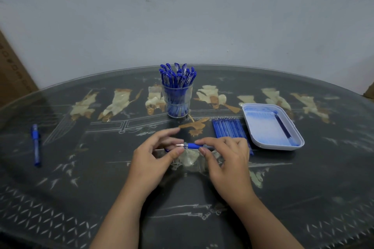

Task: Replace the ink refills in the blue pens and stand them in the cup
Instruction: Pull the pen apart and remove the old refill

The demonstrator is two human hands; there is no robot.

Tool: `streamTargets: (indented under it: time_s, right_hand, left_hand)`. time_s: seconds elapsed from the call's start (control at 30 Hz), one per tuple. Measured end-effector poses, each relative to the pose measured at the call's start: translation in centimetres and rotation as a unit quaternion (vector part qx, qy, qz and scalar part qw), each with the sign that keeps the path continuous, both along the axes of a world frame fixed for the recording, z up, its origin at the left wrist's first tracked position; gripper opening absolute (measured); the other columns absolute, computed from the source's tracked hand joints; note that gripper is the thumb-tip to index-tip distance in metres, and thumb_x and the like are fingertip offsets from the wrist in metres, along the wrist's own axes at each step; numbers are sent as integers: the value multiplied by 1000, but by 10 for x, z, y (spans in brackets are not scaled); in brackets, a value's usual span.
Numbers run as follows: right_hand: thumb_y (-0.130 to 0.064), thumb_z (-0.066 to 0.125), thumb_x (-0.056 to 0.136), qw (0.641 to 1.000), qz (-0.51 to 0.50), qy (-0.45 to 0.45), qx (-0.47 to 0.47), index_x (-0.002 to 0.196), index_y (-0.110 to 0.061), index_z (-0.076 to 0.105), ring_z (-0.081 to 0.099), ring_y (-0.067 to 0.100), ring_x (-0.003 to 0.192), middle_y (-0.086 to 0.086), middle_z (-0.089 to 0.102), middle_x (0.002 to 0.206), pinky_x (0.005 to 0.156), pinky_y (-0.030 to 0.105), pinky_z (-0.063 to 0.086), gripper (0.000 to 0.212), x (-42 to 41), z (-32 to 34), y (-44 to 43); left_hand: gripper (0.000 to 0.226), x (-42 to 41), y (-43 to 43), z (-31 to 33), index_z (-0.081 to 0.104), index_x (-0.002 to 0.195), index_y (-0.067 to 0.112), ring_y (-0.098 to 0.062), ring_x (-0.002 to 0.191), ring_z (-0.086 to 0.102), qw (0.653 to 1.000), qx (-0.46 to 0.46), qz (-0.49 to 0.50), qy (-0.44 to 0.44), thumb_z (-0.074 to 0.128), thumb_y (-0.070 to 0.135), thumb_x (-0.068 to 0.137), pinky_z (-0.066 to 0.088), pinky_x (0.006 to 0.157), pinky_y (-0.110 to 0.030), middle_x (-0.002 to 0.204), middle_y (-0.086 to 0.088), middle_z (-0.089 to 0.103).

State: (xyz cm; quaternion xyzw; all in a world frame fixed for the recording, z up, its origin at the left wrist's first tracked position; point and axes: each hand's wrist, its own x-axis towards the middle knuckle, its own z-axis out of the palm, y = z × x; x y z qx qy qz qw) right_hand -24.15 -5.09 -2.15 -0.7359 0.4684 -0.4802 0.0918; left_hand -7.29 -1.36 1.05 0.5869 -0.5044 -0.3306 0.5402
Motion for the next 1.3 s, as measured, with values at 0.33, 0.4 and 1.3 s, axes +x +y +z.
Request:
streamTargets:
  time_s: [0.33,0.4,1.3]
  right_hand:
    - [-43,55,89,1000,-2,-1,-1,100,-43,68,40,11,87,-19,57,80,86,14,26,17,0,0,0]
    - [-44,54,89,1000,1,-1,3,101,-43,67,39,11,87,-19,57,80,86,15,26,18,0,0,0]
    - [-47,54,88,999,-13,-24,26,102,-45,67,39,10,87,-24,54,81,82,26,32,20,-1,2,0]
  left_hand:
    - [8,-2,1,2,78,87,27,0,80,68,999,33,30,3,75,24,80,49,74,-13,81,10,75]
    - [13,-1,1,2,77,89,26,0,80,68,999,35,32,26,77,19,78,49,72,-11,82,10,75]
    - [28,32,-8,0,65,88,32,-1,75,64,961,65,70,-258,77,9,76,53,83,-30,76,13,68]
